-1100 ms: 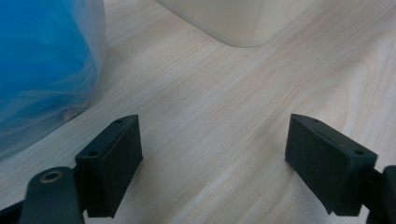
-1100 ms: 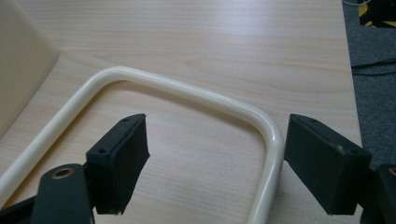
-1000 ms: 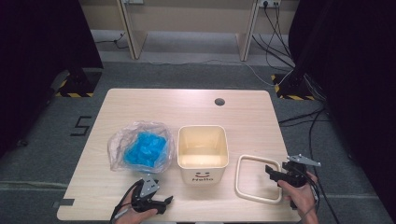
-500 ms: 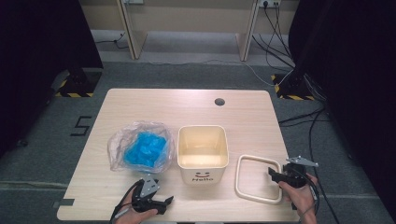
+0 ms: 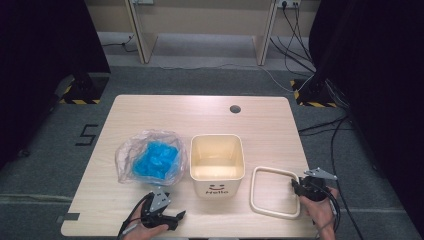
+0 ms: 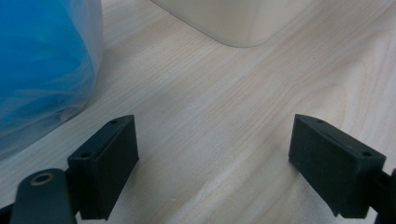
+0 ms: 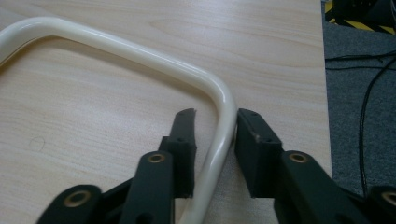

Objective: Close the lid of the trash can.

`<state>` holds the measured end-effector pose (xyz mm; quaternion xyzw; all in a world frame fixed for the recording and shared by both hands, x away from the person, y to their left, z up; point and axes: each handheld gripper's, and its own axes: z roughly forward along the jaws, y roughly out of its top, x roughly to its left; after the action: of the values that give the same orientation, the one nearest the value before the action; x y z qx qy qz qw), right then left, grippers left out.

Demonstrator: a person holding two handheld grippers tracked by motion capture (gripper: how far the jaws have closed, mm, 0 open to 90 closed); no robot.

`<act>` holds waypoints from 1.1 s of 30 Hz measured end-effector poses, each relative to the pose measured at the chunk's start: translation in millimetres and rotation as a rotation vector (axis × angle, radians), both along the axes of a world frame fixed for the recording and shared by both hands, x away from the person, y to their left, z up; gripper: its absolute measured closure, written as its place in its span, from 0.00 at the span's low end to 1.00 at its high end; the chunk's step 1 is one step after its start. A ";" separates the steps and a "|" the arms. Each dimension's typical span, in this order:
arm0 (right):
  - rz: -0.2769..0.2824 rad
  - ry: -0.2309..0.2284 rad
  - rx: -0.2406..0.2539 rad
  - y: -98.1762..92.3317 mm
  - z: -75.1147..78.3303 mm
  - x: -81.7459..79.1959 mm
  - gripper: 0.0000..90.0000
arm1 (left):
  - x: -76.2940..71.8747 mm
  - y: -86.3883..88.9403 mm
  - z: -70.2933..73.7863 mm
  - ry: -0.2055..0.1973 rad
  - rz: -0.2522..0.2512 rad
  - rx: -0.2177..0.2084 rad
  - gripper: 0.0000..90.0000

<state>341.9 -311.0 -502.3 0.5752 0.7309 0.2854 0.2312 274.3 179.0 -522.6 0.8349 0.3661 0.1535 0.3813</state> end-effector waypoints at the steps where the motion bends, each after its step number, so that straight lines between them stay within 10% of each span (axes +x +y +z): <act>1: -0.006 -0.003 0.004 0.8 -0.3 0.7 0.81 | 0.0 -0.2 0.0 0.000 0.001 0.000 0.16; 12: -0.010 -0.006 0.011 4.8 -0.4 3.8 0.90 | -0.8 -0.7 -0.2 -0.001 -0.003 -0.001 0.16; 22: -0.021 -0.065 0.130 -3.7 13.3 4.1 0.90 | -1.0 -1.4 0.6 -0.004 -0.018 -0.008 0.18; 33: -0.013 -0.138 0.204 -12.5 45.0 0.8 0.90 | -11.6 -6.8 17.8 -0.096 -0.045 -0.123 0.20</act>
<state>342.7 -323.5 -457.4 0.5793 0.6768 0.3957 0.2232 262.8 172.3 -504.9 0.8096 0.3372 0.1620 0.4522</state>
